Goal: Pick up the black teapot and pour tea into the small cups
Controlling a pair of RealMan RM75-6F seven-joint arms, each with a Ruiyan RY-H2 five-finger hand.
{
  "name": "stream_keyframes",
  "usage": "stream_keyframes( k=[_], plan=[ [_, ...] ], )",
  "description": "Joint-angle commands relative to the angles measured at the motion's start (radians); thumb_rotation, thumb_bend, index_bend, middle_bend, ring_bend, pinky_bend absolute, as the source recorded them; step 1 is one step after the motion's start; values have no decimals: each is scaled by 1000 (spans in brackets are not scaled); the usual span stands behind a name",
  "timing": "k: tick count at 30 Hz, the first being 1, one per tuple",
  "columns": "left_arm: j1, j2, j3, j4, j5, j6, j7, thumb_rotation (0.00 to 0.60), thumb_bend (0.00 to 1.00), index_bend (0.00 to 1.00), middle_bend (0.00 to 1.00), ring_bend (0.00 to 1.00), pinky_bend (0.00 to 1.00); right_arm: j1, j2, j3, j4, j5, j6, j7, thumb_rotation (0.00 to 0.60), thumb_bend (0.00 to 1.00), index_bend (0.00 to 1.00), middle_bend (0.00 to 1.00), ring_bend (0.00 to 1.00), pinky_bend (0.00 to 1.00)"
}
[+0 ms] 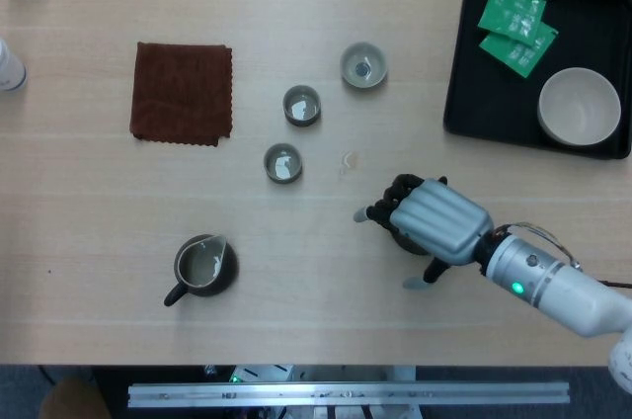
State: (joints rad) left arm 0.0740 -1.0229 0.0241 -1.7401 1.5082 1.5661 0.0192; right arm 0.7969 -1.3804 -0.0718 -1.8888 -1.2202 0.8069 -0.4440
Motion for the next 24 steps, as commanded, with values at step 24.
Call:
stream_keyframes(
  k=[24],
  plan=[
    [-1,1,0,-1,-7,-7,5,600,297,160,121,113,132,34,-129,83,160,-3,-18,-43,474,0,213,397,287,184]
  ],
)
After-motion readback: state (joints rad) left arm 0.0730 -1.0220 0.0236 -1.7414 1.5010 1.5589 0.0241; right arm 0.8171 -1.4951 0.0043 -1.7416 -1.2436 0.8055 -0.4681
